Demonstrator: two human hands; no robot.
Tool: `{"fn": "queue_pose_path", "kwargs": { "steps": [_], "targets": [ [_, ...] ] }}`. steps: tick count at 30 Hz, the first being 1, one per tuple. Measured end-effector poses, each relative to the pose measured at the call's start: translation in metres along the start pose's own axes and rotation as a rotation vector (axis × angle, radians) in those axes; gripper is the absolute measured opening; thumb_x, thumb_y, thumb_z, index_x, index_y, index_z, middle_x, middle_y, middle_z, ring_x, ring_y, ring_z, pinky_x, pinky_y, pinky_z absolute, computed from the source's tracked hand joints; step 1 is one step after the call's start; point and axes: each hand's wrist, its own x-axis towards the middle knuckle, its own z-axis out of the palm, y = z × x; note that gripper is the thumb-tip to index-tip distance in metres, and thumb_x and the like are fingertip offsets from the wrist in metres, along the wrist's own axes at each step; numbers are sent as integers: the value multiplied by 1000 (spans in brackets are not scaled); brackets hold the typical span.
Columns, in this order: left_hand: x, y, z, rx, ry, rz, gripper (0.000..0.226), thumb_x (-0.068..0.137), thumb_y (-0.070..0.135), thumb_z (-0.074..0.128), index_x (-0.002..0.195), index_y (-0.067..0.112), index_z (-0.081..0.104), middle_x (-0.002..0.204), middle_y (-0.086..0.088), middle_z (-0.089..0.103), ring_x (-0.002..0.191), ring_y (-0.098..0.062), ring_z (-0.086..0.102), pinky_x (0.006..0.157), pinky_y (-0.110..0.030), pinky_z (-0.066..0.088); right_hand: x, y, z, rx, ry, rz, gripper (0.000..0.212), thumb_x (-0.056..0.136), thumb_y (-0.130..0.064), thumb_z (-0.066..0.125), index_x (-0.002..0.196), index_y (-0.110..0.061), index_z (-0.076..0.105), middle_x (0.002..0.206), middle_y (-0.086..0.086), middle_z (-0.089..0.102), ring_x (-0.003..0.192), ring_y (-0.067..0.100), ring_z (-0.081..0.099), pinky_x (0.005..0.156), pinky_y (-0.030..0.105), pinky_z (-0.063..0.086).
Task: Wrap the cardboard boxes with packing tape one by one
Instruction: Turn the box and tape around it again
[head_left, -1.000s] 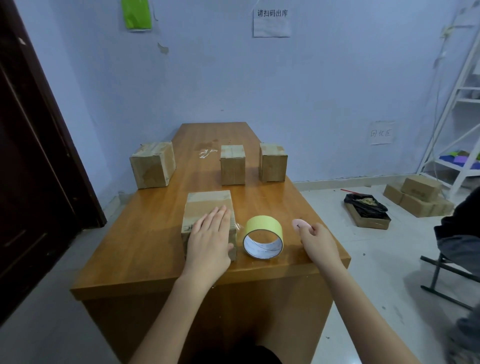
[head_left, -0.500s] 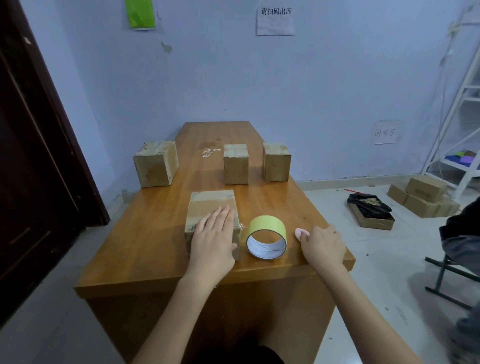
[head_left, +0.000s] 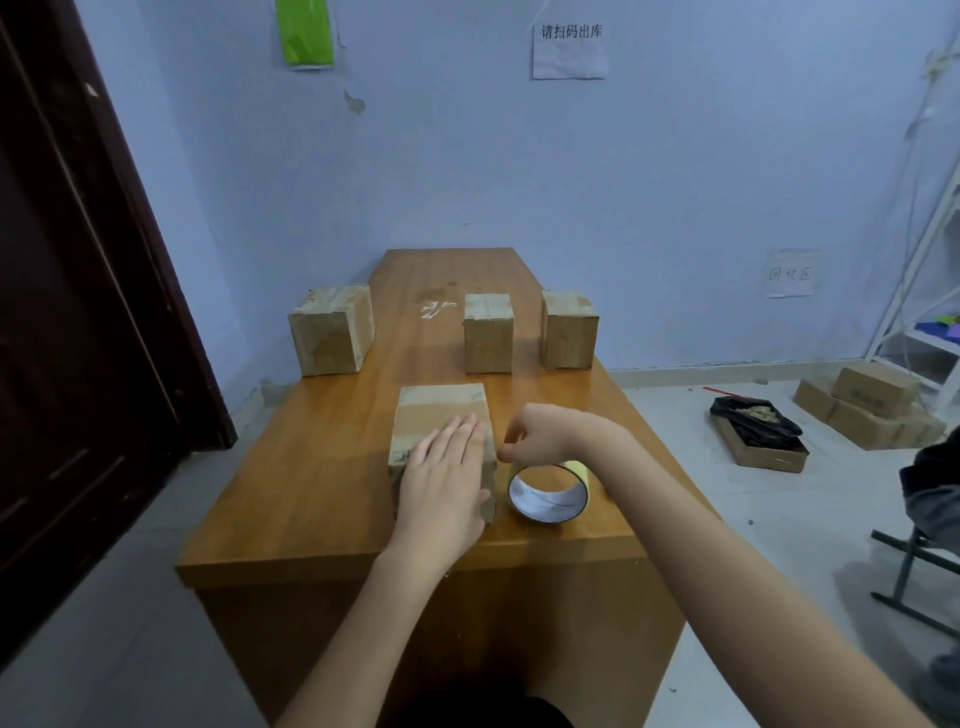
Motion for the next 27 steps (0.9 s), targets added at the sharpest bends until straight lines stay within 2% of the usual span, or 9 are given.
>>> {"fn": "queue_pose_path", "kwargs": {
  "steps": [2,5,7,9,11,18,20,23,27],
  "targets": [
    [0,0,0,-1,2,0,76,92,36,52,150,19,5,158,3,6,144,-13,3,113,-28,-5,2,1,1,35,-112,2,37,92,-32,49,114,-7,65,96,7,69,78,20,67,70,31,56],
    [0,0,0,-8,3,-3,78,92,36,53,150,19,5,158,3,6,144,-13,3,114,-29,-4,1,5,-1,158,-153,4,31,94,-33,47,112,-14,63,85,0,66,60,12,63,61,23,52],
    [1,0,-1,-13,-3,2,77,92,35,54,150,19,5,158,3,6,144,-13,3,115,-30,-2,-2,9,-5,267,-139,-8,24,94,-30,51,102,-15,68,83,-1,67,61,9,62,59,21,51],
    [0,0,-1,-14,-4,9,76,92,34,54,150,19,6,158,3,7,144,-13,3,115,-30,-2,-3,12,-9,299,-79,-46,21,91,-29,55,93,-18,72,89,-2,69,80,11,62,72,25,50],
    [0,-1,-1,-12,1,15,75,92,34,54,150,19,7,158,2,8,144,-14,4,115,-30,-1,-3,12,-8,278,-28,-59,22,86,-30,58,91,-17,74,93,-1,70,88,15,61,80,27,50],
    [2,-3,1,-11,-1,15,75,91,32,56,150,21,10,158,2,9,144,-14,5,114,-28,-1,-8,8,3,295,85,-26,27,85,-32,59,86,-10,74,90,15,69,71,16,55,70,33,53],
    [3,-3,2,-14,-2,14,75,91,32,57,150,21,11,157,2,10,144,-14,6,113,-28,-2,-19,11,-7,345,128,-34,23,85,-30,60,78,-12,73,70,7,64,63,13,52,60,28,48],
    [5,-2,3,-16,18,3,75,90,34,57,149,22,12,157,3,12,144,-13,7,111,-26,-3,-48,27,-52,491,282,-54,27,85,-25,63,58,-21,66,47,-13,51,44,0,46,45,12,38],
    [4,-1,2,5,2,19,74,92,39,54,150,22,11,157,2,12,144,-13,7,111,-27,-5,-79,38,-69,501,317,-58,20,82,-25,63,64,-18,69,47,-11,53,43,1,49,44,11,40]
  ]
}}
